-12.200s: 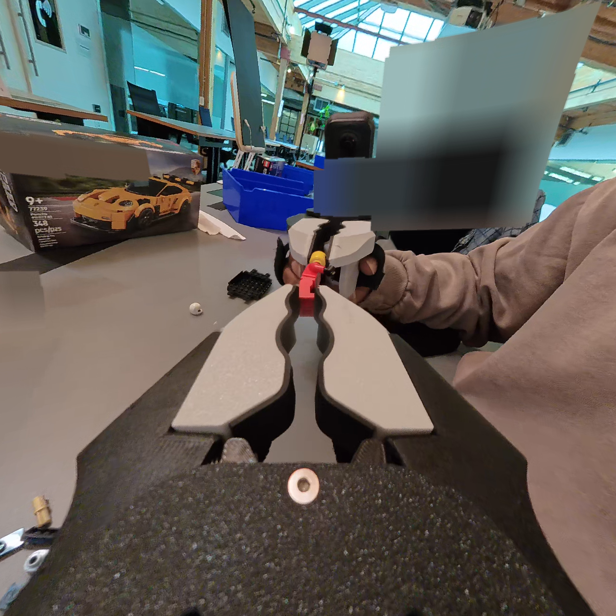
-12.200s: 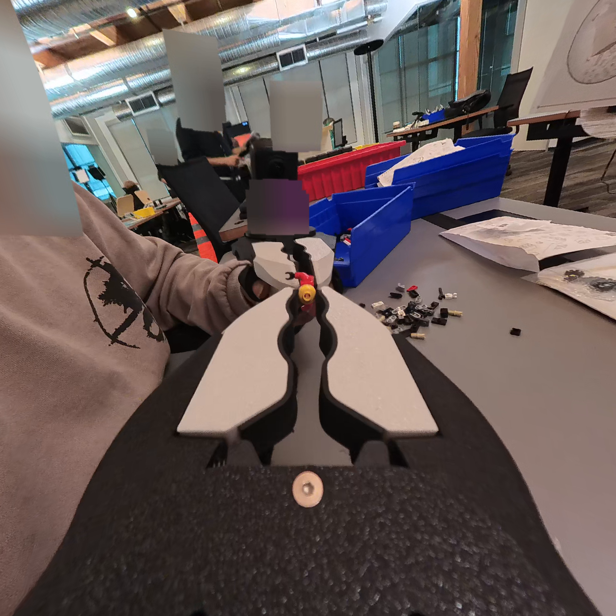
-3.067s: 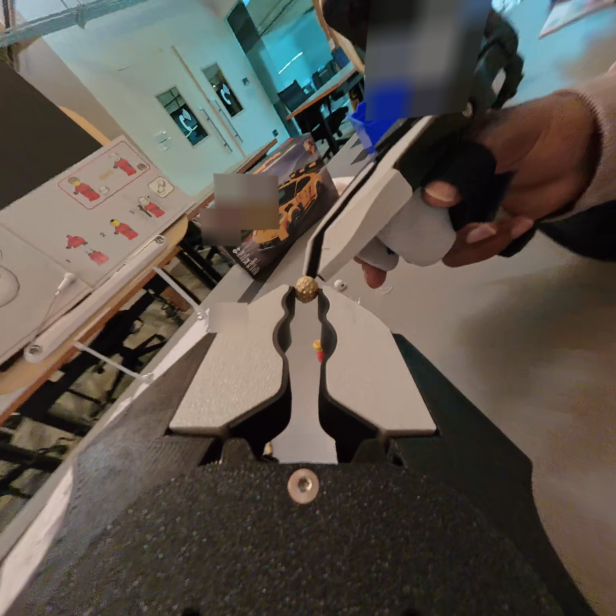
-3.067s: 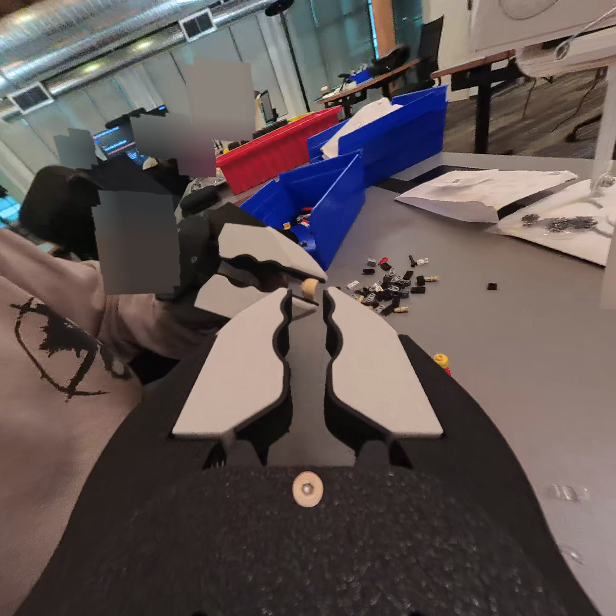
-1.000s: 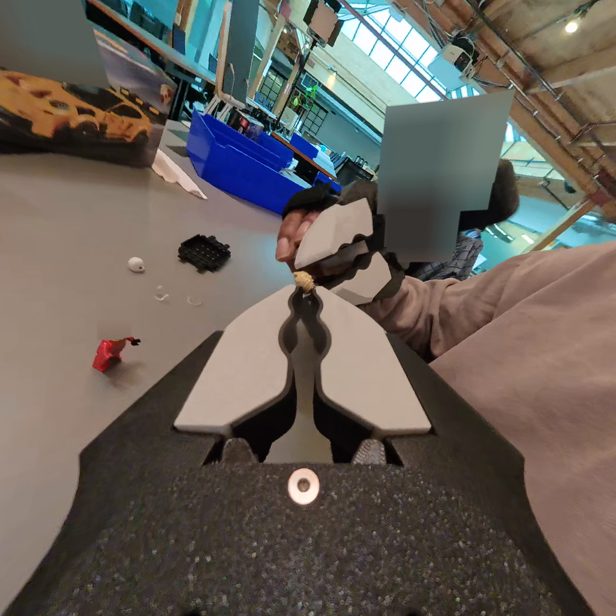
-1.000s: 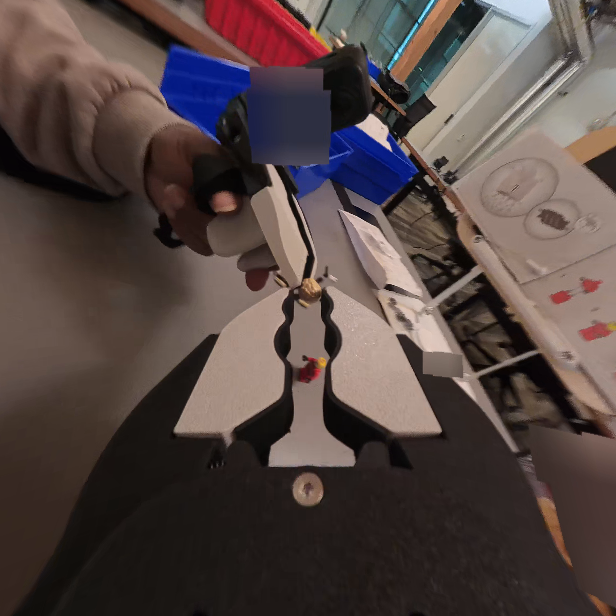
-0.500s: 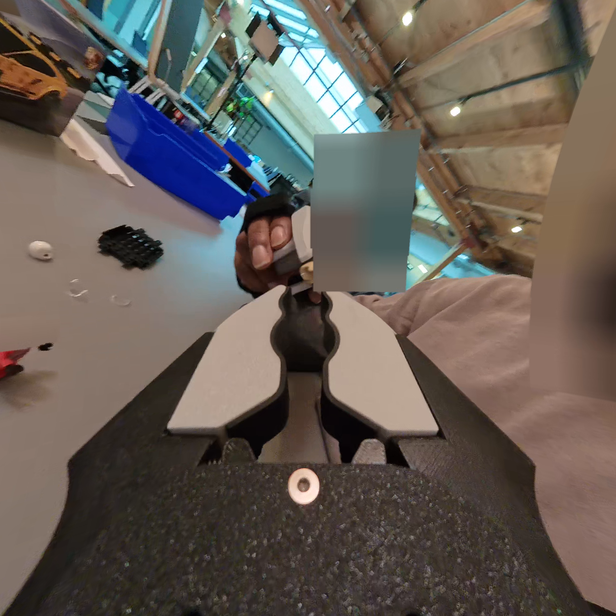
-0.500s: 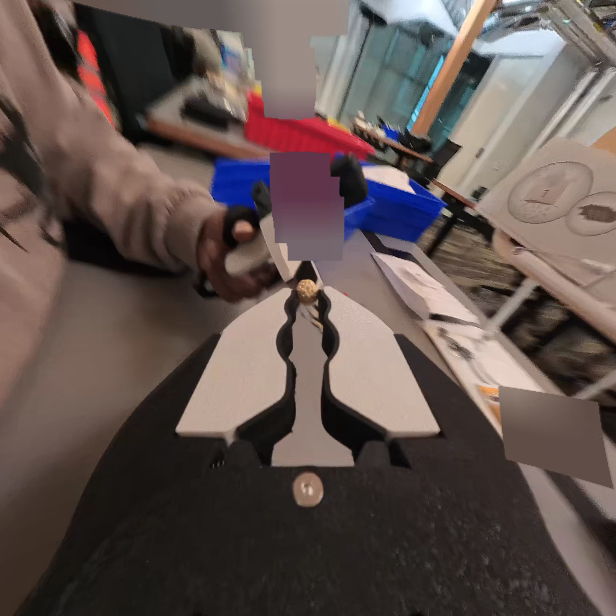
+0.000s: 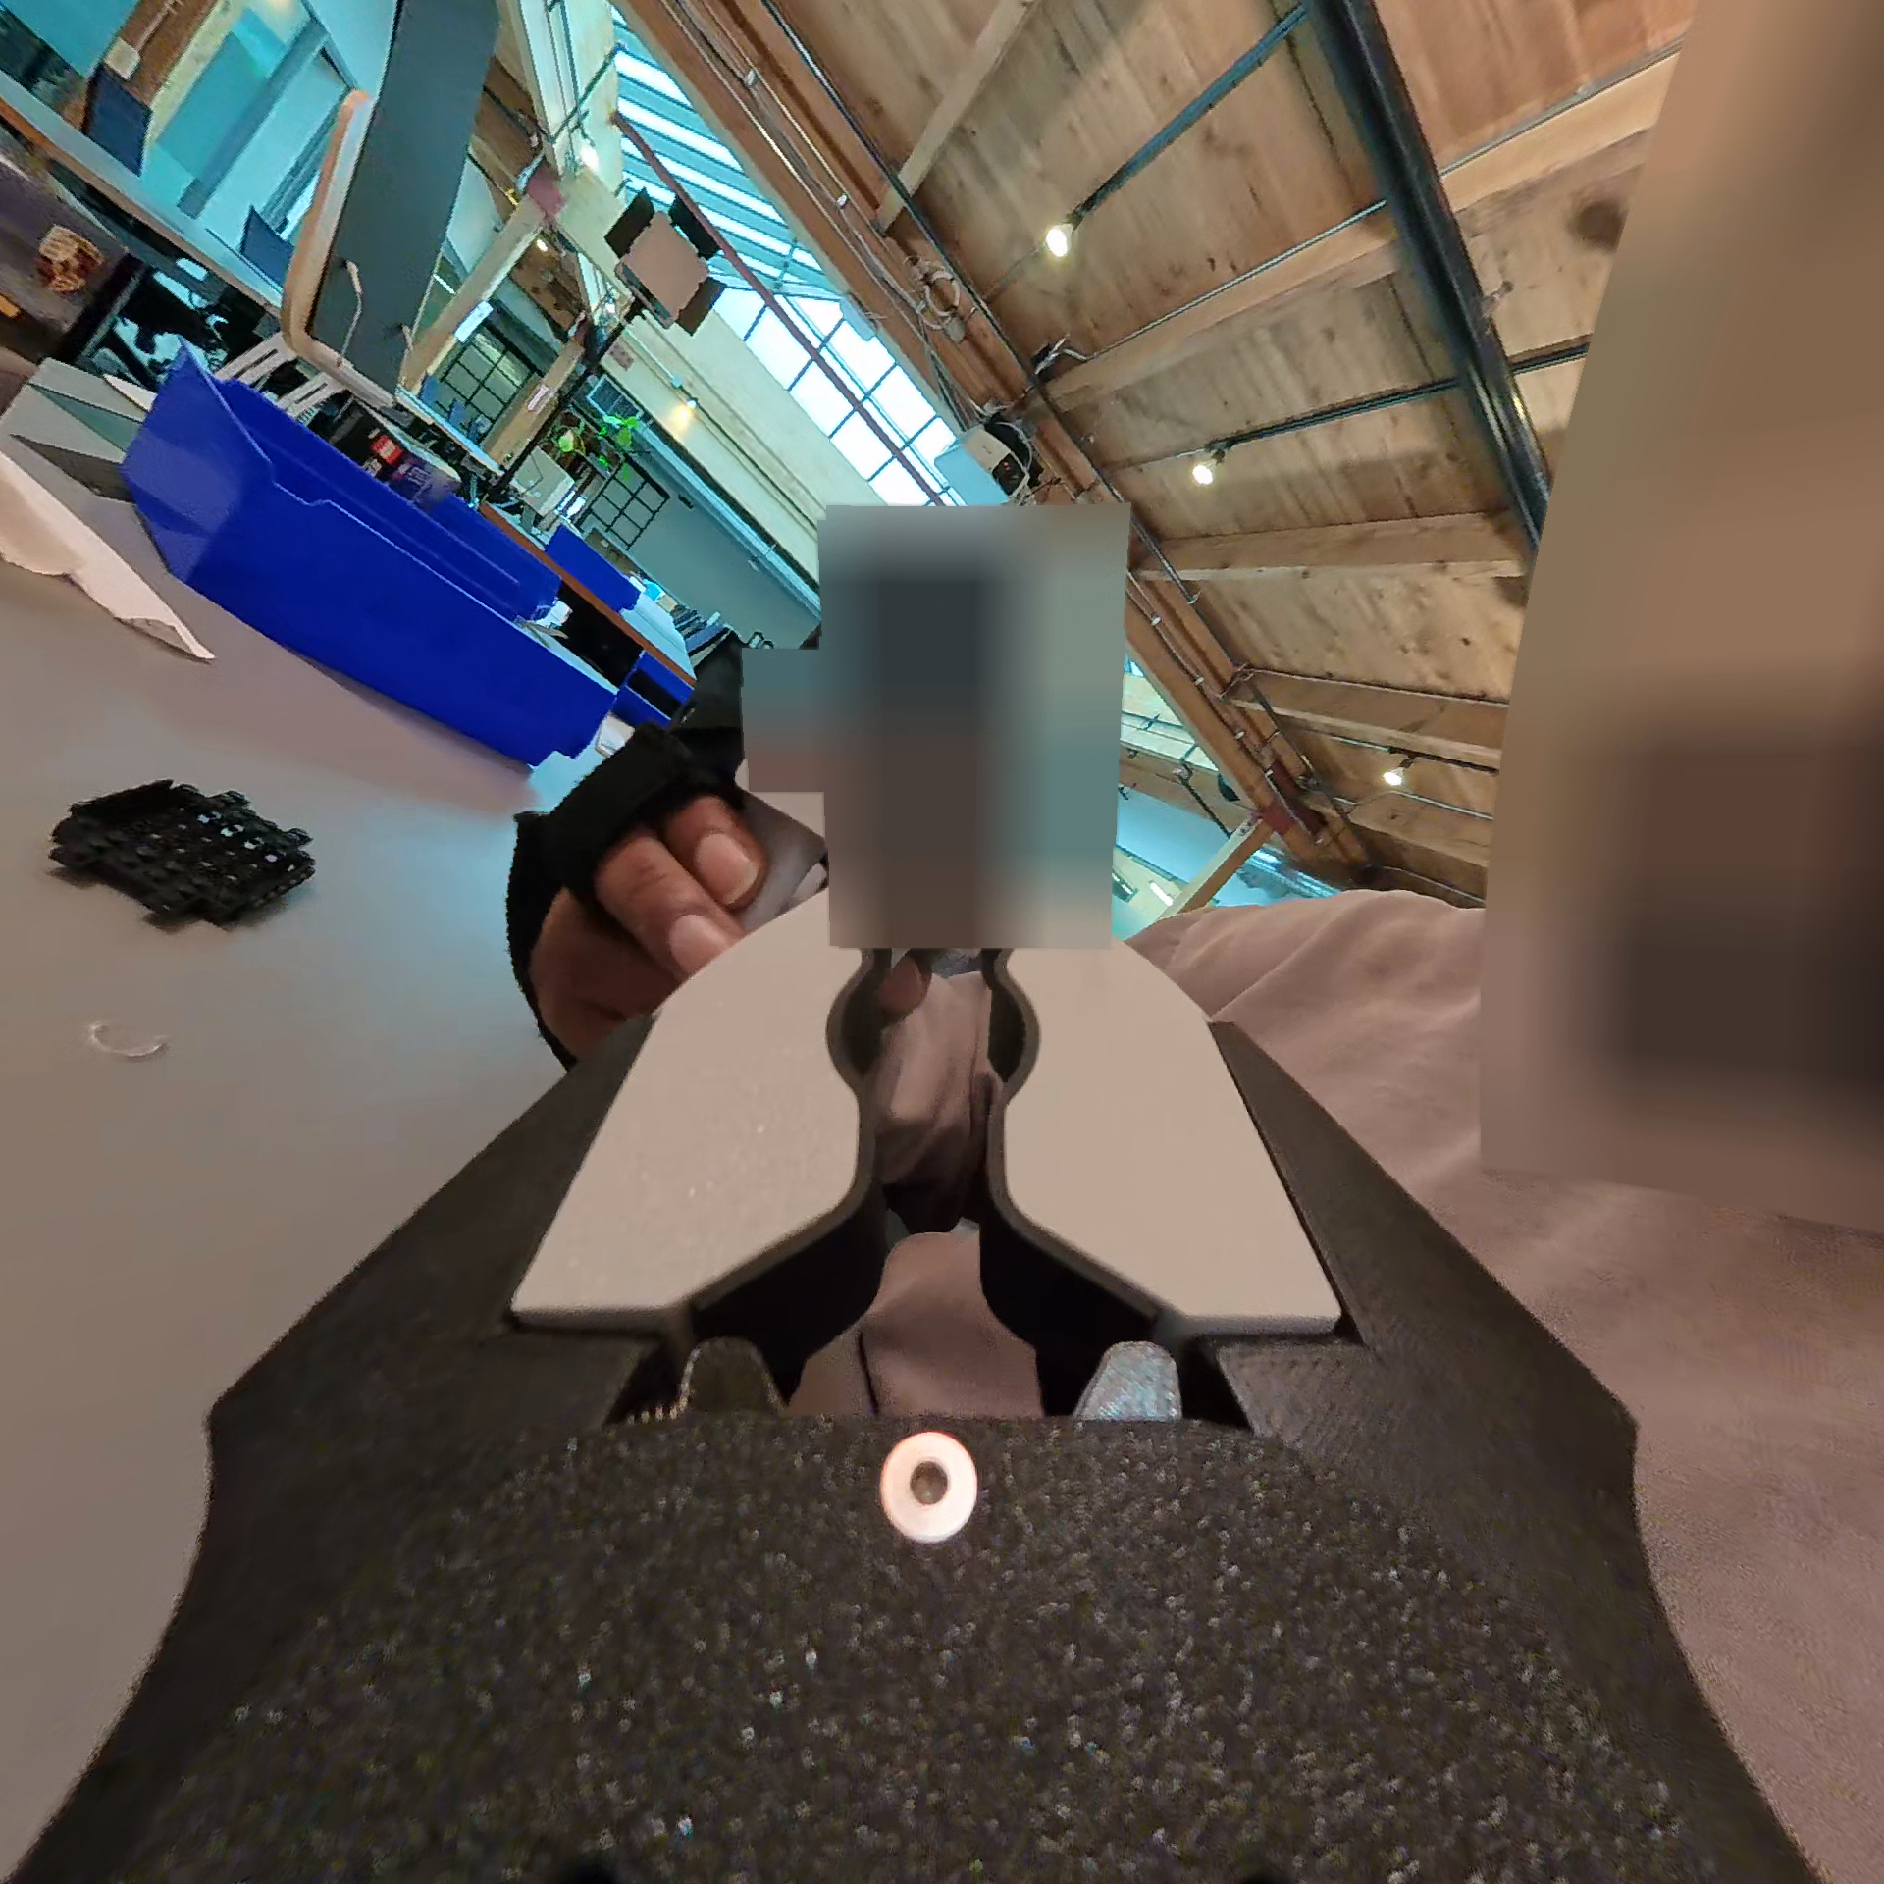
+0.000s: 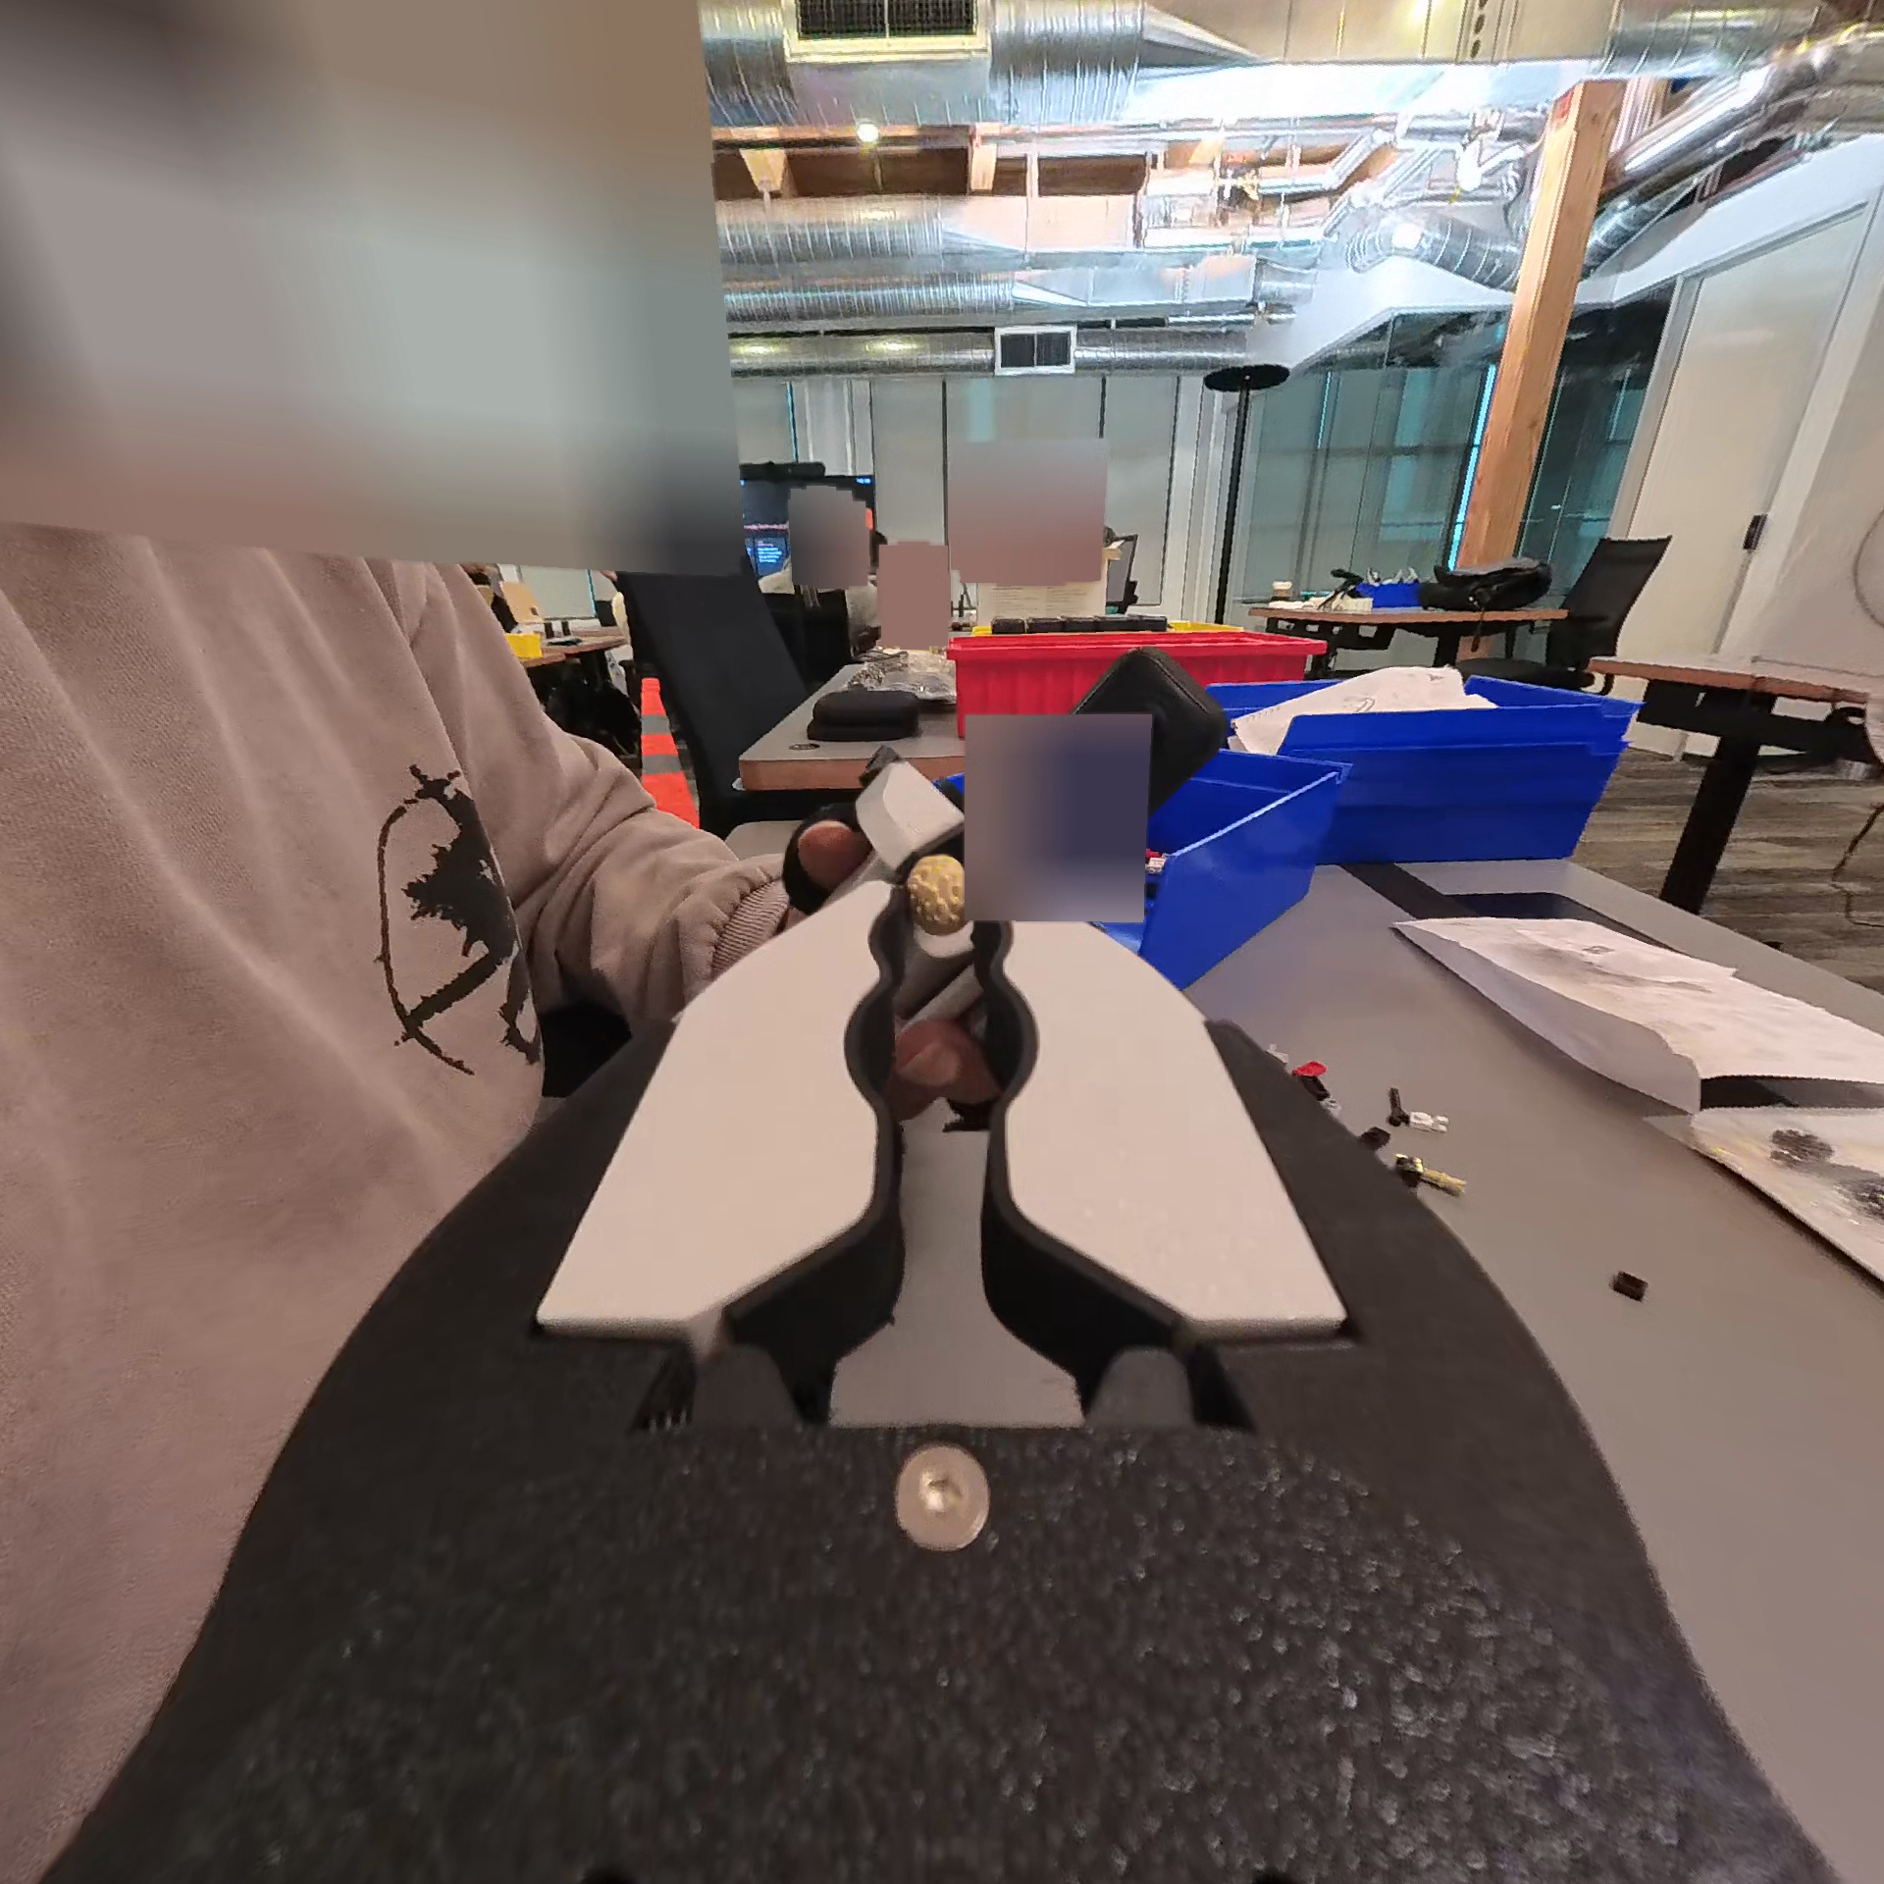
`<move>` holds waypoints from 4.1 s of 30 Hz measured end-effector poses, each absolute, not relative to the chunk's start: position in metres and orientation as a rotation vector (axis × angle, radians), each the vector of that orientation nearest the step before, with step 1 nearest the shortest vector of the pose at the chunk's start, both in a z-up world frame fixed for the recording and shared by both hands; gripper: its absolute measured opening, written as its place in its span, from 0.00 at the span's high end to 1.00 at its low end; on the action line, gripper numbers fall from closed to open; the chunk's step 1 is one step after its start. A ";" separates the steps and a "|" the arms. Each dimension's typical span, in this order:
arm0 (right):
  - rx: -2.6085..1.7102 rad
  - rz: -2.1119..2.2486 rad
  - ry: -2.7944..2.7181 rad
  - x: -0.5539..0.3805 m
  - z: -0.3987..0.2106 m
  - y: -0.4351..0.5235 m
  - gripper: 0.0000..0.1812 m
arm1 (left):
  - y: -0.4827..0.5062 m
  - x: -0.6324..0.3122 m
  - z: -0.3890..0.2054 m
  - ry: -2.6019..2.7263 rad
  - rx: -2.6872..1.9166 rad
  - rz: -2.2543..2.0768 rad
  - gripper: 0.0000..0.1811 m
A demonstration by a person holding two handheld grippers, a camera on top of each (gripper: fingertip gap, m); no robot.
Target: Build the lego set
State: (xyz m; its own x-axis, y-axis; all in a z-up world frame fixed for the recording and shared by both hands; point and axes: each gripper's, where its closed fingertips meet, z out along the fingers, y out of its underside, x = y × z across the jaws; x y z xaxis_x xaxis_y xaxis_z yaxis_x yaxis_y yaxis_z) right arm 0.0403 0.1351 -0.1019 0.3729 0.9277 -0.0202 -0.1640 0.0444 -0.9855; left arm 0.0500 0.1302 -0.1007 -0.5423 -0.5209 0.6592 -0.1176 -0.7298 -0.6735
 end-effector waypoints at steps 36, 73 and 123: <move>-1.659 1.534 -0.524 0.044 -0.120 0.141 0.92 | 0.137 0.055 -0.120 1.392 -1.053 -1.202 0.92; -1.985 1.084 -0.508 0.100 -0.177 0.193 0.93 | 0.236 0.098 -0.264 1.725 -1.624 -0.792 0.93; -1.861 0.637 -1.084 0.082 -0.184 0.170 0.88 | 0.170 0.084 -0.229 1.751 -1.670 -0.981 0.93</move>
